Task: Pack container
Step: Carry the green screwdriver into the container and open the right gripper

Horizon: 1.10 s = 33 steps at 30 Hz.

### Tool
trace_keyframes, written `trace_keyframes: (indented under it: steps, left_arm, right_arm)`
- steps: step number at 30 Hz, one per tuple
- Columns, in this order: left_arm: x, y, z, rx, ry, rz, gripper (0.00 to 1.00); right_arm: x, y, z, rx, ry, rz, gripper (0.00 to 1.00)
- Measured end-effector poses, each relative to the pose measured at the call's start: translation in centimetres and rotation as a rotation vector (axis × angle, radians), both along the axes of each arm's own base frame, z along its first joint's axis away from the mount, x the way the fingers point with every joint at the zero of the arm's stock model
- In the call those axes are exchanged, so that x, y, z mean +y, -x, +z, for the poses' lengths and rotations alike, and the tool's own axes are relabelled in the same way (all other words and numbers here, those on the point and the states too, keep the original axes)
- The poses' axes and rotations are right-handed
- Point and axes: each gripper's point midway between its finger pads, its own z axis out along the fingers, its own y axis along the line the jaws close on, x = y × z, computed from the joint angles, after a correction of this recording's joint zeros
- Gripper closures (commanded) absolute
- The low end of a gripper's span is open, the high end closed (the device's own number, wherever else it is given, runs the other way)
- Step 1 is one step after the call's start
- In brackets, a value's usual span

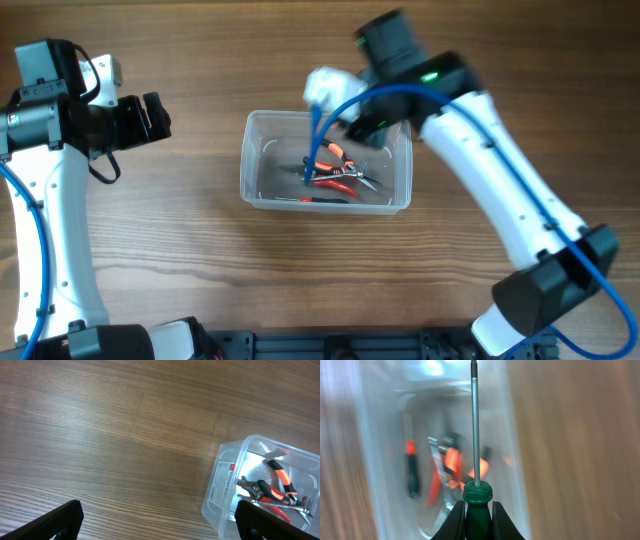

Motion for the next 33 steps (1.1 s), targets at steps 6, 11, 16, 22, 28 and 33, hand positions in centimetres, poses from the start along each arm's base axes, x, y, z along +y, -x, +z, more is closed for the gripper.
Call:
trace_keyframes:
  steps: [6,11,16,22,28,33]
  left_arm:
    - [0.0,0.0,0.0,0.0,0.0,0.0,0.0]
    - [0.0,0.0,0.0,0.0,0.0,0.0,0.0]
    - [0.0,0.0,0.0,0.002,0.0,0.0,0.0]
    - [0.0,0.1,0.0,0.004,0.001,0.0,0.0]
    - [0.0,0.1,0.0,0.004,0.001,0.0,0.0]
    - [0.0,0.1,-0.1,0.004,0.001,0.0,0.0]
  right_arm:
    - [5.2,3.2,-6.2,0.113,0.077,0.143,0.96]
    - [7.4,0.5,-8.6,0.06,0.035,0.135,0.96]
    - [7.6,-1.7,-8.9,0.024,-0.002,0.088,0.95]
    - [6.7,-3.0,-11.2,0.048,0.019,0.05,0.96]
    - [4.0,-3.8,-14.1,0.11,0.091,-0.012,0.96]
    - [1.8,-5.2,-14.5,0.092,0.134,-0.055,0.84]
